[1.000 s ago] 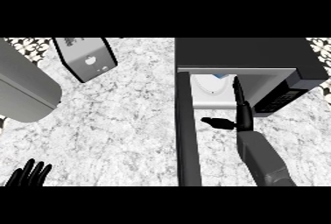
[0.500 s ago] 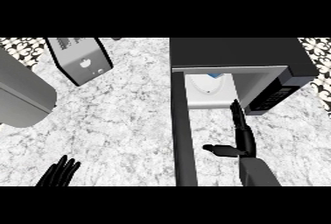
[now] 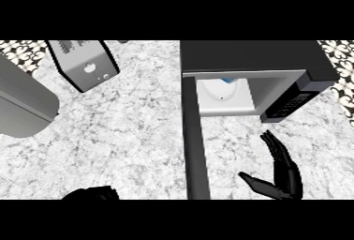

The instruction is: Pick up the milk, place it into the microwave and close the microwave

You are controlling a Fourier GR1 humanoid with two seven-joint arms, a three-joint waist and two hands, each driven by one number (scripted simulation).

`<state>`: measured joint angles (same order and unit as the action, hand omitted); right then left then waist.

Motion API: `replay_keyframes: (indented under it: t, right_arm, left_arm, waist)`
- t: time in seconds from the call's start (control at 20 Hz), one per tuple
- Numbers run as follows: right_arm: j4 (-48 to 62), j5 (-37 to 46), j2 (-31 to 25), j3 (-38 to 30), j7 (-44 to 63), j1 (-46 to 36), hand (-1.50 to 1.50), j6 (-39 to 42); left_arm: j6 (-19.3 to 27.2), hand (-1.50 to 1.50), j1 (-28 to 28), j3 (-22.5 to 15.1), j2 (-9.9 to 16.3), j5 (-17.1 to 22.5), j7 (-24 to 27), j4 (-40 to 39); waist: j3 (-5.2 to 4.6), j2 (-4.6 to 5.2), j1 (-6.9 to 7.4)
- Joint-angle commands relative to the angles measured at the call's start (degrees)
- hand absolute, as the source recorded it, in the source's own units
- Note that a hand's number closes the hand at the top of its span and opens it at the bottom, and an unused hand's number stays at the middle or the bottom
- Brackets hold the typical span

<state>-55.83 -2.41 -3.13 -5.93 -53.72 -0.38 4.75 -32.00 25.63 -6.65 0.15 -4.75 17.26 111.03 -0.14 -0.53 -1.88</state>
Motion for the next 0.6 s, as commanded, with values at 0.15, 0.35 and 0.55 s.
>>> replay_keyframes:
  t: [0.15, 0.35, 0.55]
  right_arm:
    - [-22.5, -6.8, -2.6, 0.7, 7.0, 16.5, -1.50, 6.9]
    - [-29.5, -10.5, -4.9, -1.7, 11.1, 20.3, -1.50, 8.4]
    - [-30.3, -13.1, -6.7, -4.8, 12.0, 21.1, -1.50, 9.8]
  left_arm:
    - [6.4, 1.50, -6.9, -9.5, -0.1, -5.4, -7.0, 0.8]
    - [16.9, 1.50, -19.4, -14.2, -0.2, -8.0, -7.4, -10.3]
    - [21.2, 1.50, -26.2, -19.8, -0.2, -9.6, -8.2, -17.5]
  waist:
    - [0.07, 0.23, 0.62]
    - [0.07, 0.48, 0.52]
    - [0.11, 0.56, 1.05]
